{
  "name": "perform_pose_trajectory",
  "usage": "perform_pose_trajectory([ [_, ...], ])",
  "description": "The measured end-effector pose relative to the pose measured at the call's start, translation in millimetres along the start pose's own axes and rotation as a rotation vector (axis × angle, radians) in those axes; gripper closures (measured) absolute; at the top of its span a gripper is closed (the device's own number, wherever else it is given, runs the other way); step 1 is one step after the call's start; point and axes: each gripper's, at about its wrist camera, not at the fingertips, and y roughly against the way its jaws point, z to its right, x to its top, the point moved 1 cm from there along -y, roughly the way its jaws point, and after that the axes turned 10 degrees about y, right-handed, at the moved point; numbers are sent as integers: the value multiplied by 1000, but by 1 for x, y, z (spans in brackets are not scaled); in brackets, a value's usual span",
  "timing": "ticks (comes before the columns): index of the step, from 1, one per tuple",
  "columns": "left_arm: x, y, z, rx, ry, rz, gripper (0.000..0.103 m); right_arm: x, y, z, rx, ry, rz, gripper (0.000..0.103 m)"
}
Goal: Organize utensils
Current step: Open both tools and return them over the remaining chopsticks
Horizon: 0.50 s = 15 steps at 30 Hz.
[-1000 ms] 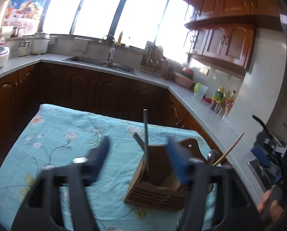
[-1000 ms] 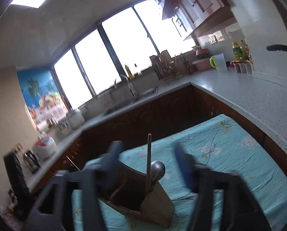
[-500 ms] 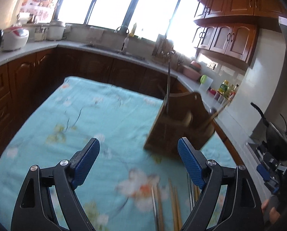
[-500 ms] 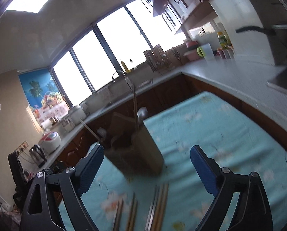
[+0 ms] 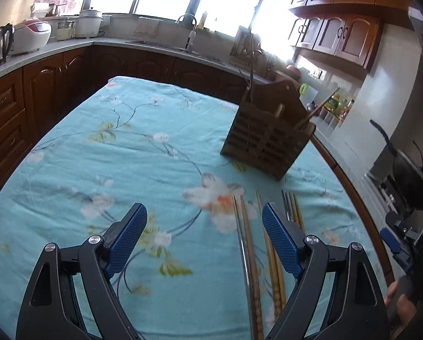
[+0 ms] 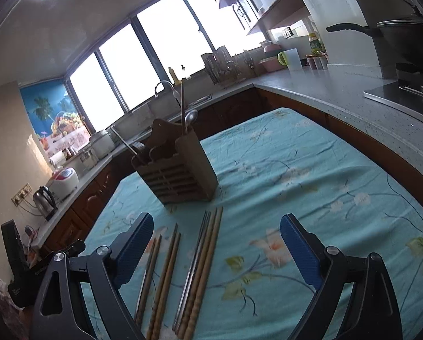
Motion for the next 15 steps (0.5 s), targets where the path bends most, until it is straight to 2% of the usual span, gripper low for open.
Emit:
perform_pose_trajectory([
  [10, -13, -5, 6, 17, -29, -52, 18, -13, -9, -7, 14, 21, -59, 10],
  [15, -13, -11, 10, 22, -45, -70, 18, -14, -12, -10, 17, 34, -60, 10],
])
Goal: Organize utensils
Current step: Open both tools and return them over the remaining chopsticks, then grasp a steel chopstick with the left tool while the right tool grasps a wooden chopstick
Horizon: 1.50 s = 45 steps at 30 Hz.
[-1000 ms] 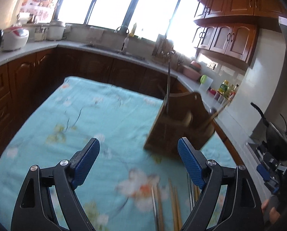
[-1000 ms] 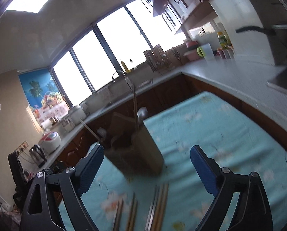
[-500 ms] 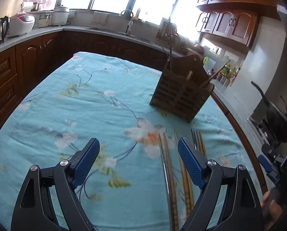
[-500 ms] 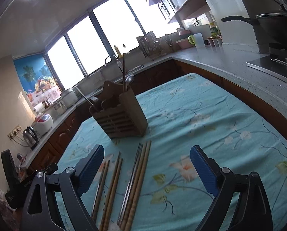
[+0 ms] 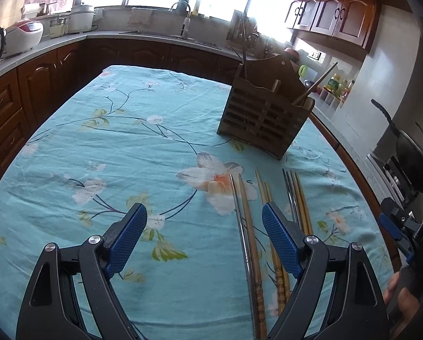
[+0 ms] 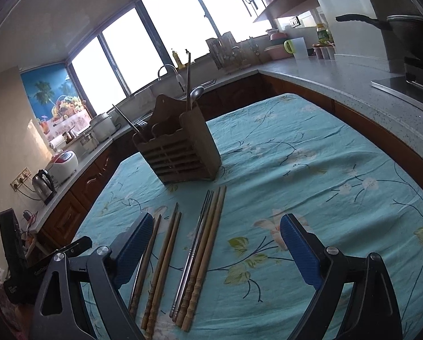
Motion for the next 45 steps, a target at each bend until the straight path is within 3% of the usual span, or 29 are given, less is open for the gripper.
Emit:
perform_pose_trajectory([
  [8, 3, -20, 10, 15, -34, -58, 21, 7, -13, -1, -11, 22, -27, 13],
  [17, 7, -52, 23, 15, -78, -155, 43, 12, -47, -7, 18, 39, -128, 52],
  [21, 10, -65, 27, 17, -93, -180, 46, 11, -65, -21, 68, 67, -179, 67],
  [28, 14, -78, 22, 28, -95, -213, 50, 2, -109, -52, 136, 124, -294, 75],
  [36, 19, -87, 16, 24, -86, -236, 50, -10, -151, -71, 119, 199, -400, 83],
  [40, 20, -95, 23, 14, -106, -250, 50, -9, -148, -69, 100, 244, -402, 94],
  [45, 19, -114, 34, 14, -139, -285, 61, -4, -145, -47, 72, 217, -400, 95],
])
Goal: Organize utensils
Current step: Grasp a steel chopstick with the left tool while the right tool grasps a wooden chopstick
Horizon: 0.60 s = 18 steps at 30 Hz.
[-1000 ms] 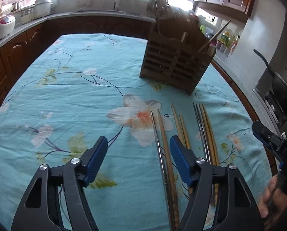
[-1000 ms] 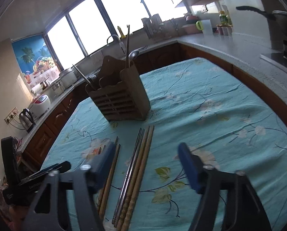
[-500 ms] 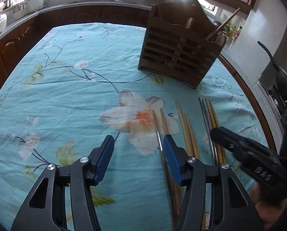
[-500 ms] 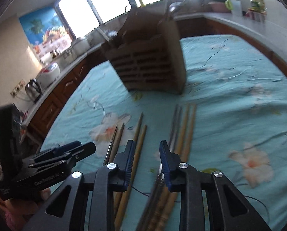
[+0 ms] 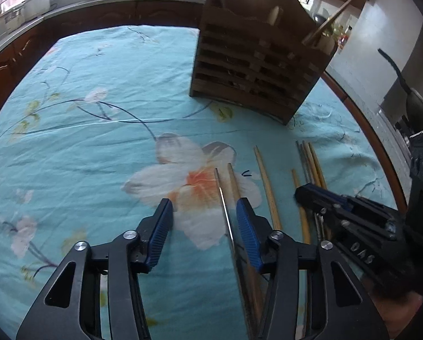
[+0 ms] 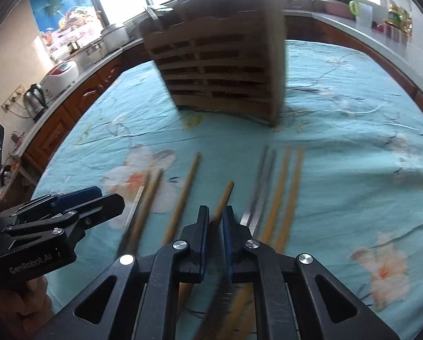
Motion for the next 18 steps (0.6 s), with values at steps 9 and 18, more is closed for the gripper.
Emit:
perform_pose_trajectory([
  [9, -2, -10, 19, 90, -170, 19, 84, 10, -7, 0, 10, -11, 8, 94],
  [18, 1, -4, 4, 18, -145, -6, 99, 14, -9, -9, -17, 15, 12, 94],
])
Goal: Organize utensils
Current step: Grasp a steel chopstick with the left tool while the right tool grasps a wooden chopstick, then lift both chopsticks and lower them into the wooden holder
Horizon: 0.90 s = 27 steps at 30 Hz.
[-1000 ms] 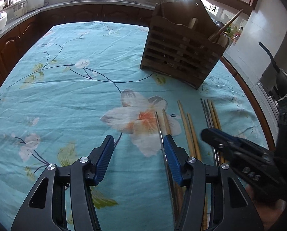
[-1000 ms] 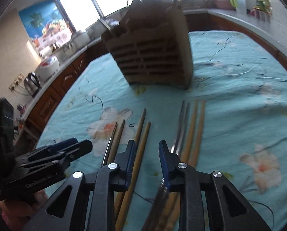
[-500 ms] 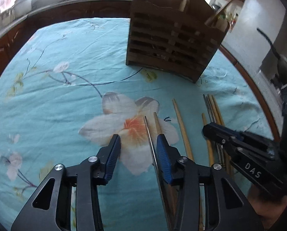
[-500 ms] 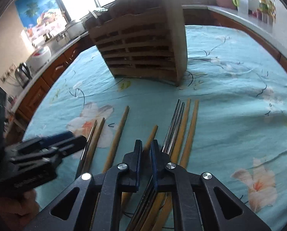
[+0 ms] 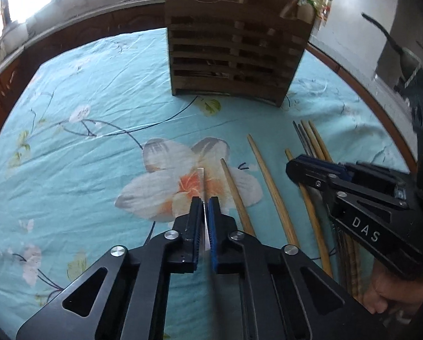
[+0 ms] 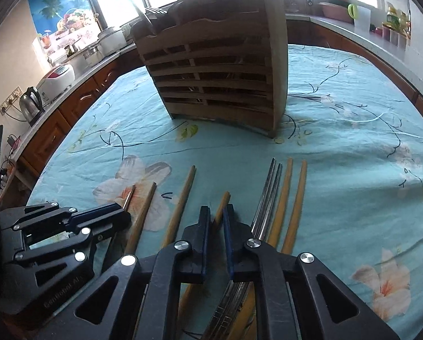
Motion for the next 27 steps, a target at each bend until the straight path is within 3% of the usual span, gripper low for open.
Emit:
perform_pose_trajectory([
  [3, -2, 14, -9, -40, 43, 18, 99, 0, 6, 6, 67, -68, 3, 96],
  [12, 5, 80, -33, -135, 144, 145, 99, 10, 73, 6, 125, -102, 153, 98],
  [21, 23, 153, -27, -211, 125, 300, 99, 34, 154, 6, 110, -91, 338, 98],
  [27, 30, 177, -28, -228, 128, 362, 99, 49, 185, 9, 84, -76, 424, 98],
])
